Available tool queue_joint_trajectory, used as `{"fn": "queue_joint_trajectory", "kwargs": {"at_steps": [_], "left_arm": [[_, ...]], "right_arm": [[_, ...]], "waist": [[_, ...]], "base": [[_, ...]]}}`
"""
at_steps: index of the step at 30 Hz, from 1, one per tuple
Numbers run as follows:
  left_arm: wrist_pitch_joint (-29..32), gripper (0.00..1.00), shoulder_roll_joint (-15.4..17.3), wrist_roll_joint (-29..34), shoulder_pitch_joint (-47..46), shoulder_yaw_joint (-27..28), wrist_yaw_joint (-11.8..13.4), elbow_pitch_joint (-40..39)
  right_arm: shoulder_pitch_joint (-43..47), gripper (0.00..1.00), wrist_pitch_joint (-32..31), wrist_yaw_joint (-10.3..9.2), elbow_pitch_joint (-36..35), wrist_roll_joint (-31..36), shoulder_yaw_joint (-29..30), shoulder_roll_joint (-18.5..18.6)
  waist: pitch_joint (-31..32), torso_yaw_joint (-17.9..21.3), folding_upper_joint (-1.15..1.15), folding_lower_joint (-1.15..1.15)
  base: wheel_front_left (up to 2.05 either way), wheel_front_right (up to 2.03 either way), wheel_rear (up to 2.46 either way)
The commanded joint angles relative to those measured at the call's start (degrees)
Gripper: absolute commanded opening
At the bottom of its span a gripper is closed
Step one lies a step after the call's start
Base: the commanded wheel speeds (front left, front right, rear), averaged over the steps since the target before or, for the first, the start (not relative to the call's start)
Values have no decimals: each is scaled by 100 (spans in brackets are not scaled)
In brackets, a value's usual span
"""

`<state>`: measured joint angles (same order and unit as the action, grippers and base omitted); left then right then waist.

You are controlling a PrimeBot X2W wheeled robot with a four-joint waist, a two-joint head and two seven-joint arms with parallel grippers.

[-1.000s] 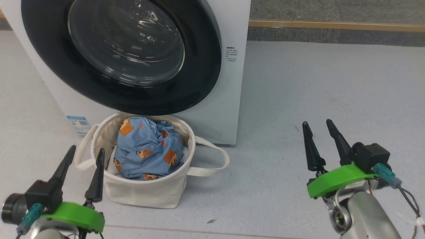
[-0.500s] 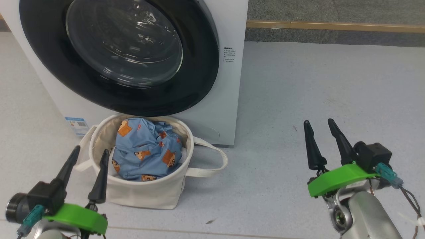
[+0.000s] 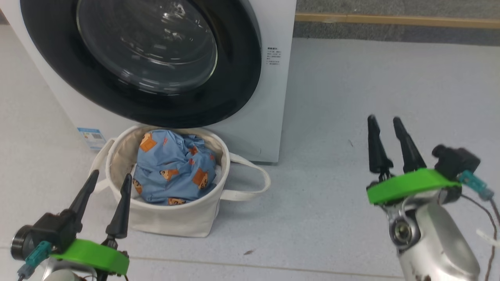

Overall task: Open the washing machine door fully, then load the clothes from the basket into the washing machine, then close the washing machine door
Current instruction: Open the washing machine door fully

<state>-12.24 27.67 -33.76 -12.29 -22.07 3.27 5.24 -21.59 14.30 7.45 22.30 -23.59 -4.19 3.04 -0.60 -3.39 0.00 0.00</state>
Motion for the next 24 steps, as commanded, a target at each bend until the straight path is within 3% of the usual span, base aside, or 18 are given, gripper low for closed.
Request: {"fn": "queue_joint_trajectory", "kwargs": {"at_steps": [1, 2, 3, 4, 5, 14, 24], "left_arm": [[-67, 100, 133, -70, -308, 310, -7, -189], [-75, 100, 122, -94, -315, 327, -10, -198], [-82, 100, 114, -120, -322, 343, -18, -209], [-89, 100, 111, -139, -337, 352, -35, -220], [-98, 100, 108, -156, -356, 365, -52, -232], [-189, 100, 20, -254, -564, 480, -211, -283], [-258, 100, -234, -341, -821, 617, -501, -67]], "right_arm": [[-471, 100, 70, 3, -61, -415, -171, -16], [-579, 100, 70, 3, 4, -665, -186, -16], [-699, 84, 70, 3, 71, -798, -199, -16], [-827, 22, 70, 3, 142, -1003, -215, -16], [-962, 2, 70, 3, 213, -1292, -208, -16], [-2313, 0, -315, 3, 1099, -2995, 78, 2], [-3836, 0, -1978, 3, 2216, -4607, 410, 199]], "waist": [[-101, -35, 0, 0], [-146, -48, 0, 0], [-200, -60, 0, 0], [-260, -83, 0, 0], [-327, -105, 0, 0], [-914, -375, 0, 0], [-1406, -745, 0, 0]], "base": [[0, 0, 0], [0, 0, 0], [0, 0, 0], [0, 0, 0], [0, 0, 0], [0, 0, 0], [0, 0, 0]]}}
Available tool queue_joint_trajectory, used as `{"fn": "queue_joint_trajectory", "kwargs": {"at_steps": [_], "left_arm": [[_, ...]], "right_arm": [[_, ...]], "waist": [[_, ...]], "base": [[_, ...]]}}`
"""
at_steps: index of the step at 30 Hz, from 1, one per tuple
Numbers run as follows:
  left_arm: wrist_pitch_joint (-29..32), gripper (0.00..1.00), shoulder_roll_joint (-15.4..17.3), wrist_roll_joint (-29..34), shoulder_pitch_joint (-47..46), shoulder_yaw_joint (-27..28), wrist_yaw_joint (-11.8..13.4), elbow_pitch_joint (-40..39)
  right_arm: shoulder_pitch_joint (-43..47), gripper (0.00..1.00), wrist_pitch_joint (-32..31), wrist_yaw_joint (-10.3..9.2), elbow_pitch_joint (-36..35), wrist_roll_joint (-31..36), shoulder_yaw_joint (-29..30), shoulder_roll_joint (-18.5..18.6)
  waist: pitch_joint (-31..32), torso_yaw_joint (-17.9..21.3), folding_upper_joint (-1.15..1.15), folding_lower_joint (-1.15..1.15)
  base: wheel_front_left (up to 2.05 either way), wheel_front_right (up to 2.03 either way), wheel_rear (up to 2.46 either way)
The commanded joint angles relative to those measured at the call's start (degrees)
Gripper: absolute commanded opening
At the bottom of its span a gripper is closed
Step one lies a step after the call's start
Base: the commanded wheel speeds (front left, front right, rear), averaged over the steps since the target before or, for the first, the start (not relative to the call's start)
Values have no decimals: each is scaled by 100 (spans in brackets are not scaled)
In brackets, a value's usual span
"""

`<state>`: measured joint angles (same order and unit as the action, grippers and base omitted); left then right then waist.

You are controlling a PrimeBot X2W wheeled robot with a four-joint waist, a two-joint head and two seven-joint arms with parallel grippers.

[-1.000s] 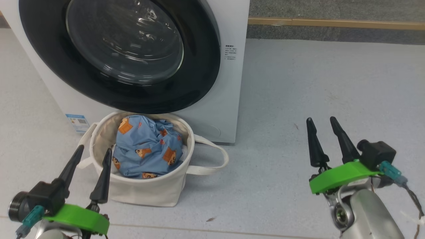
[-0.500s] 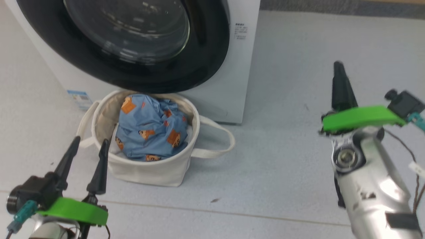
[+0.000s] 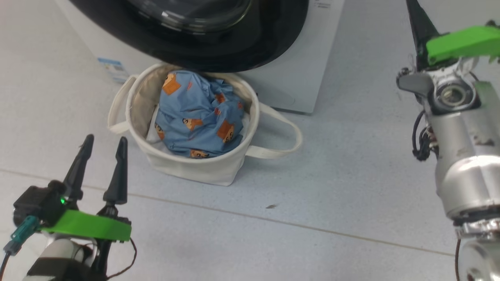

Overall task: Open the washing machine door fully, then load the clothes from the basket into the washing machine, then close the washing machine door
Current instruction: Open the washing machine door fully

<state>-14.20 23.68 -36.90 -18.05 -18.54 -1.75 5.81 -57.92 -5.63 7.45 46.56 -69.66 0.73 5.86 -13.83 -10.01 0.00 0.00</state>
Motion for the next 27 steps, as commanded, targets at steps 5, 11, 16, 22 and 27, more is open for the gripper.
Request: {"fn": "queue_joint_trajectory", "kwargs": {"at_steps": [5, 11, 16, 22, 27], "left_arm": [[-73, 100, -24, -1, -376, 253, -154, -33], [-78, 100, -212, 26, -478, 363, -318, 57], [-79, 100, -378, 70, -608, 475, -452, 185], [-79, 100, -627, 128, -829, 460, -550, 296], [-79, 100, -750, 123, -950, 430, -569, 287]], "right_arm": [[-814, 0, -829, 3, 306, -550, 27, 55], [-1607, 0, -1503, 3, 916, -827, 96, 231], [-2247, 0, -1623, 3, 1379, -822, 104, 315], [-2635, 0, -1580, 3, 1751, -753, 78, 372], [-2879, 0, -1495, 3, 1923, -660, 3, 339]], "waist": [[-307, -301, 0, 0], [-675, -546, 0, 0], [-1024, -724, 0, 0], [-1266, -995, 0, 0], [-1442, -1139, 0, 0]], "base": [[0, 0, 0], [0, 0, 0], [0, 0, 0], [0, 0, 0], [0, 0, 0]]}}
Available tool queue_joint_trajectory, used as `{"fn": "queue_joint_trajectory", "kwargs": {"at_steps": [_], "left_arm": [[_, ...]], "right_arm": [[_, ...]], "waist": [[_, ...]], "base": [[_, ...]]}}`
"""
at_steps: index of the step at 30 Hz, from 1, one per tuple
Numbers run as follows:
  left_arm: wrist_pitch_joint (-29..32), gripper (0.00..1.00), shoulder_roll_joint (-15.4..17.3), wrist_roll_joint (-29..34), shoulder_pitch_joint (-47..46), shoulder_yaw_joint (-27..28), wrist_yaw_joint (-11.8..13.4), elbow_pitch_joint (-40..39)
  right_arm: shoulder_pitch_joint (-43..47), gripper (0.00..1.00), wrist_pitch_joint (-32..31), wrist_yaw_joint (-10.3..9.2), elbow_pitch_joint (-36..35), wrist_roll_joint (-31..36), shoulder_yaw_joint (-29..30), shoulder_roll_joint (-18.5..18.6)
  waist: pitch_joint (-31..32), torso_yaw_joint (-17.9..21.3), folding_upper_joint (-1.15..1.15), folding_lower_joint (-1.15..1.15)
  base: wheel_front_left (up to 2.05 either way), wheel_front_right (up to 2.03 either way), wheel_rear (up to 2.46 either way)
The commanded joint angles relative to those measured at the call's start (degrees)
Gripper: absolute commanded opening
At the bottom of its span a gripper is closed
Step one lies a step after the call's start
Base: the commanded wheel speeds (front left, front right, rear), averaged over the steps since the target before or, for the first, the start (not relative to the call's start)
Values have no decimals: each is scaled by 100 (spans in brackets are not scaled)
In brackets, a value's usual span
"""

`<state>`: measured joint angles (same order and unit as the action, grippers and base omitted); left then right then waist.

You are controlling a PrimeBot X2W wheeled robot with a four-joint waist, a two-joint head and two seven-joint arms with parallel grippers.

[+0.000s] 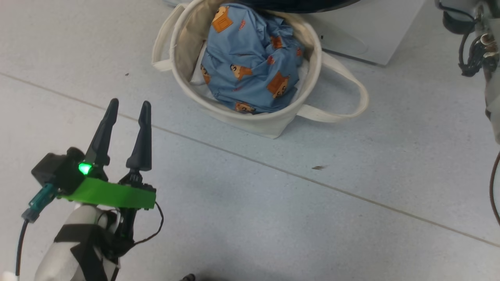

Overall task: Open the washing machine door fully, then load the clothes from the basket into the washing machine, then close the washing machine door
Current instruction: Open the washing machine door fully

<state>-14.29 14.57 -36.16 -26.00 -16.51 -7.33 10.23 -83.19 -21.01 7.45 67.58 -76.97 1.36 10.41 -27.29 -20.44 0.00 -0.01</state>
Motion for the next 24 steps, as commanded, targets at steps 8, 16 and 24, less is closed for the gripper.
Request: {"fn": "queue_joint_trajectory", "kwargs": {"at_steps": [8, 16, 24], "left_arm": [[-71, 100, 132, -43, -201, 135, -14, -236], [-71, 100, 117, -89, -163, 115, -15, -163], [-71, 100, 187, -77, -41, 128, -15, -75]], "right_arm": [[-577, 0, 92, 3, -32, 177, -161, -104], [-425, 0, -589, 3, -103, 124, -376, -370], [254, 0, -1175, 3, -518, -21, -687, -668]], "waist": [[-204, -245, 0, 1], [-63, -215, 0, 1], [275, -24, 0, 1]], "base": [[0, 0, 0], [0, 0, 0], [0, 0, 0]]}}
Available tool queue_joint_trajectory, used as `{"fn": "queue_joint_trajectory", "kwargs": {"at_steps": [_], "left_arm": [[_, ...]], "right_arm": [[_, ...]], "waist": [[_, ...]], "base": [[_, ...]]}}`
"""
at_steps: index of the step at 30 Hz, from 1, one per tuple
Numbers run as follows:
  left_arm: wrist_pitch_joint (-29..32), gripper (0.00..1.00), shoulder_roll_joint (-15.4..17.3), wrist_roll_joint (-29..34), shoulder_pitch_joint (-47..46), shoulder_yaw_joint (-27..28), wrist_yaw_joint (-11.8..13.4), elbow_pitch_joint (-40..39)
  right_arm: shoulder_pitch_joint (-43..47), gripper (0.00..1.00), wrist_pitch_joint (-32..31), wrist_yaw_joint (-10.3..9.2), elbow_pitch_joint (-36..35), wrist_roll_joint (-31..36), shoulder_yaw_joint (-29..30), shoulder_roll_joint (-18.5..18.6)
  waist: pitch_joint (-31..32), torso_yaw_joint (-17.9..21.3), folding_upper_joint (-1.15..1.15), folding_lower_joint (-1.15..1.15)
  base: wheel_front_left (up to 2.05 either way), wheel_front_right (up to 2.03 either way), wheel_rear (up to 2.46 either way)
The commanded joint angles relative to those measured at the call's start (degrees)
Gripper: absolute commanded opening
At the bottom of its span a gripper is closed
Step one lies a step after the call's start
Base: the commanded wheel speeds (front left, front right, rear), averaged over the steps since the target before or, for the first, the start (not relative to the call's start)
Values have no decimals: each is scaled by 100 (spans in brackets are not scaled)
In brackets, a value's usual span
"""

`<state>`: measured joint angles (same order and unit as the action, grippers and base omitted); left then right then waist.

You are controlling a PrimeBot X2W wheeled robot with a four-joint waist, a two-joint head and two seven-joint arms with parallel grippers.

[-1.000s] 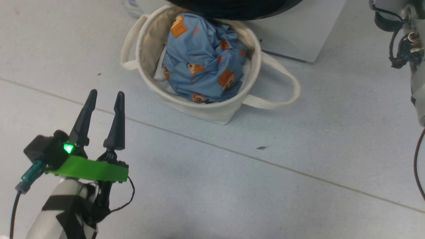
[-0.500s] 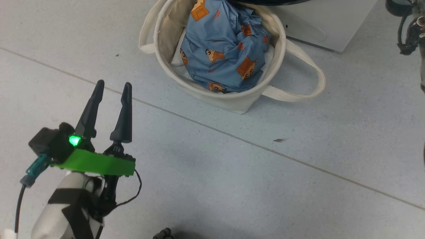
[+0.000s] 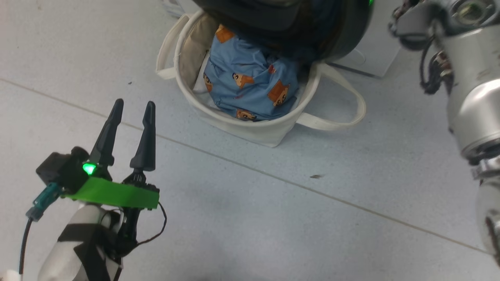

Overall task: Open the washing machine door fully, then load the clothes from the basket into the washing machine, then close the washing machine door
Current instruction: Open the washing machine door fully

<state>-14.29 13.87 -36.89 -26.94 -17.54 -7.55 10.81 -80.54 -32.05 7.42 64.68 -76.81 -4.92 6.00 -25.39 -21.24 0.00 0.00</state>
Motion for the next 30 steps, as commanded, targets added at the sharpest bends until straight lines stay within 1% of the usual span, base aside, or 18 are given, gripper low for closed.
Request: {"fn": "queue_joint_trajectory", "kwargs": {"at_steps": [1, 5, 6, 9, 12, 16, 20, 22, 23, 28, 30], "left_arm": [[-71, 100, 268, -2, 77, 235, 7, -120], [-71, 100, 305, 45, 206, 228, 7, -30], [-71, 100, 307, 63, 250, 218, 7, 0], [-71, 100, 307, 104, 397, 182, 7, 117], [-71, 100, 288, 135, 553, 159, 7, 223], [-71, 100, 224, 193, 748, 118, 7, 338], [-71, 100, 162, 248, 859, 53, 7, 381], [-71, 100, 134, 260, 878, 30, 10, 389], [-71, 100, 134, 260, 878, 30, 10, 389], [-70, 100, 79, 286, 877, -46, 26, 405], [-69, 100, 72, 283, 882, -57, 40, 408]], "right_arm": [[97, 0, -125, 7, -286, -82, -98, -253], [560, 0, -336, 7, -541, -270, -354, -304], [697, 0, -416, 7, -634, -404, -474, -307], [1125, 0, -558, 7, -941, -942, -1002, -310], [1508, 0, -532, 7, -1247, -1510, -1647, -311], [1846, 0, -214, 7, -1500, -2140, -2435, -311], [1929, 0, 184, 7, -1589, -2658, -3077, -312], [1923, 0, 345, 7, -1607, -2927, -3359, -312], [1923, 0, 345, 7, -1607, -2927, -3359, -312], [1858, 0, 686, 7, -1599, -3507, -4014, -312], [1808, 0, 848, 7, -1636, -3627, -4307, -312]], "waist": [[142, 77, 0, 0], [419, 132, 0, 0], [502, 132, 0, 0], [751, 129, 0, 0], [990, 108, 0, 0], [1261, 10, 0, 0], [1376, -129, 0, 0], [1409, -213, 0, 0], [1409, -213, 0, 0], [1465, -438, 0, 0], [1472, -497, 0, 0]], "base": [[0, 0, 0], [0, 0, 0], [0, 0, 0], [0, 0, 0], [0, 0, 0], [0, 0, 0], [0, 0, 0], [0, 0, 0], [0, 0, 0], [0, 0, 0], [0, 0, 0]]}}
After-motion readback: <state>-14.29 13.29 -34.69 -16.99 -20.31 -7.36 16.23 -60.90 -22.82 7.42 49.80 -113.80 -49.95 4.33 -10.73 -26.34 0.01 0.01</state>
